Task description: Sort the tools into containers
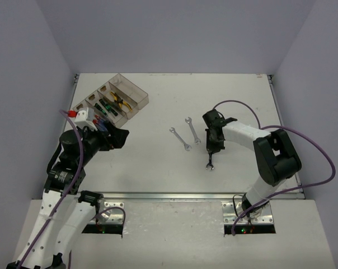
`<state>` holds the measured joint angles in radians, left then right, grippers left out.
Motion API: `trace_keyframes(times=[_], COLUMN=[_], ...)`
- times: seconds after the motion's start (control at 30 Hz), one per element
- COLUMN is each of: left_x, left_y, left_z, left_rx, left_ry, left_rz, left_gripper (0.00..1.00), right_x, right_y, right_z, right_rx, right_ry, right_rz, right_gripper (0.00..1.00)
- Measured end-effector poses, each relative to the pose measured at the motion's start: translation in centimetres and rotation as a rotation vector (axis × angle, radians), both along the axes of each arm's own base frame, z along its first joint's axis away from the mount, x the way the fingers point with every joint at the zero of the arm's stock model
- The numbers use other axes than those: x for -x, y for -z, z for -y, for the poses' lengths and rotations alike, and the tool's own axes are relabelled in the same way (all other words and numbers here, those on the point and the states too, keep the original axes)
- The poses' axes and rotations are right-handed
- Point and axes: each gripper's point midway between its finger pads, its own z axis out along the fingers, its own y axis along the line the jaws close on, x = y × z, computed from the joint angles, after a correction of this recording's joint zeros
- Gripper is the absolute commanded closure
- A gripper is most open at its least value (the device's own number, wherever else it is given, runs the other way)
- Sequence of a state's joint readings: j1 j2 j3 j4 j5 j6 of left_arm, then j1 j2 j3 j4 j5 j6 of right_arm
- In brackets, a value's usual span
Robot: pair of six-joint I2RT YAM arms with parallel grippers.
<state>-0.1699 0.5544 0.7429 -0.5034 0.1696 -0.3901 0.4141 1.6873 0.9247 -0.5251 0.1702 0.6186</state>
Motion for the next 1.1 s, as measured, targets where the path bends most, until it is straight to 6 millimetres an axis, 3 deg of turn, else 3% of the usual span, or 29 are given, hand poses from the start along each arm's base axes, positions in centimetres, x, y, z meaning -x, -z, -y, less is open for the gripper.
trace_keyframes(times=[0.4,0.53,0.6,0.73,0.9,1.1], left_x=[-0.1,-0.4,-0.6,-1.5,-0.7,-2.4], left_y=[0.2,0.3,1.4,5.3,9.0,8.0], left_z=[0.1,1.0,1.8,5.4,12.4,17.4], left_rx=[0.003,0.053,0.095,0.218,0.354,0.469], left_ry=[0.0,0.027,0.056,0.162,0.353,0.443], left_rz=[-0.01,-0.017,-0.037,-0.106,-0.22,-0.195], left_gripper=[0.0,0.0,0.0,0.0,0.0,0.03], right_x=[0.1,0.0,-0.2,-0.1,0.3,0.5], right_y=[0.0,-1.2,-2.1,-3.7,-5.9,-9.2], right_z=[0.1,-0.1,-0.3,-1.1,-3.3,-7.0], right_rx=[0.007,-0.012,-0.031,-0.068,-0.129,-0.205], right_ry=[-0.018,-0.024,-0.029,-0.062,-0.148,-0.279], right_rz=[-0.002,0.024,0.048,0.082,0.122,0.196], right_gripper=[1.0,1.0,1.0,1.0,1.0,1.0])
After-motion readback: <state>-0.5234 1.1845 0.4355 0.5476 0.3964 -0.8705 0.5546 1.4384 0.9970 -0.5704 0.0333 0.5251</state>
